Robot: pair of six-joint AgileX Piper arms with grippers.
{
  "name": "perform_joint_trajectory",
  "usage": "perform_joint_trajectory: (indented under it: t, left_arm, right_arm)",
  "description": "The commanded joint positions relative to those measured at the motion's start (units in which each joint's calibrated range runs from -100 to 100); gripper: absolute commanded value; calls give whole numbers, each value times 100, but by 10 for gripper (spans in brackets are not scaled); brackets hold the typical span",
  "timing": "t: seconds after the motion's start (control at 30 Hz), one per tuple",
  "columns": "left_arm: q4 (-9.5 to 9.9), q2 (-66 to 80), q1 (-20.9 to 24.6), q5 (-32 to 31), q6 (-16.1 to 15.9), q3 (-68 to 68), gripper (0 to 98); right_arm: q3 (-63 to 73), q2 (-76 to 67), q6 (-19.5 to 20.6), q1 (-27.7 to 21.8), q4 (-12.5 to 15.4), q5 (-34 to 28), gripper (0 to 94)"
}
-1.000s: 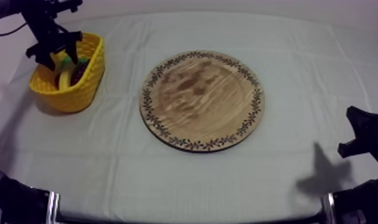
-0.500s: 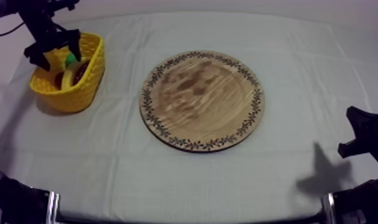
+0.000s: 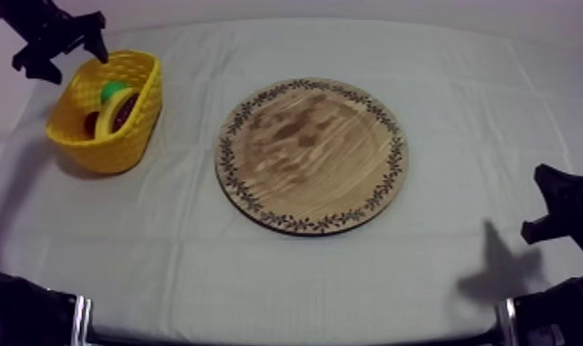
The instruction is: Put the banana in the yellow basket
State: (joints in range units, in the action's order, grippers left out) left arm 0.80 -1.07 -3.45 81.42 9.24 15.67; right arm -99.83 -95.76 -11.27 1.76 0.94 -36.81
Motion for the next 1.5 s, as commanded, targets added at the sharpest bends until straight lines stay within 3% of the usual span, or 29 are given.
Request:
perform_joint_trajectory:
  t: [0.0, 0.17, 0.33, 0.5, 0.7, 0.9, 1.0, 1.13, 1.2, 1.33, 1.47]
  left_arm:
    - [-3, 679, -21, -170, -3, 329, 762]
    - [-43, 1695, -47, -714, -70, 1214, 682]
    - [-277, 2739, 45, -1539, -351, 2241, 522]
    - [-353, 3832, 112, -2419, -331, 3291, 364]
    - [-279, 5254, 177, -3404, 111, 4664, 211]
    - [86, 6739, 184, -4368, 119, 6196, 36]
    - [313, 7367, 254, -4562, 202, 6775, 13]
    - [438, 8145, 340, -4373, 282, 7402, 4]
    - [416, 8492, 379, -4265, 128, 7670, 4]
    - [205, 9059, 444, -4255, -480, 7984, 2]
    - [153, 9610, 504, -4266, -291, 8102, 1]
  right_arm:
    - [-5, 0, 1, 0, 2, 3, 3]
    - [-5, 0, 1, 0, 2, 3, 3]
    - [-5, 0, 1, 0, 2, 3, 3]
    - [-5, 0, 1, 0, 2, 3, 3]
    - [-5, 0, 1, 0, 2, 3, 3]
    - [-5, 0, 1, 0, 2, 3, 3]
    - [-5, 0, 1, 0, 2, 3, 3]
    - [-5, 0, 3, 0, 2, 3, 3]
    - [-5, 0, 0, 0, 2, 3, 3]
    - [-5, 0, 2, 0, 2, 3, 3]
    - [-5, 0, 1, 3, 2, 3, 3]
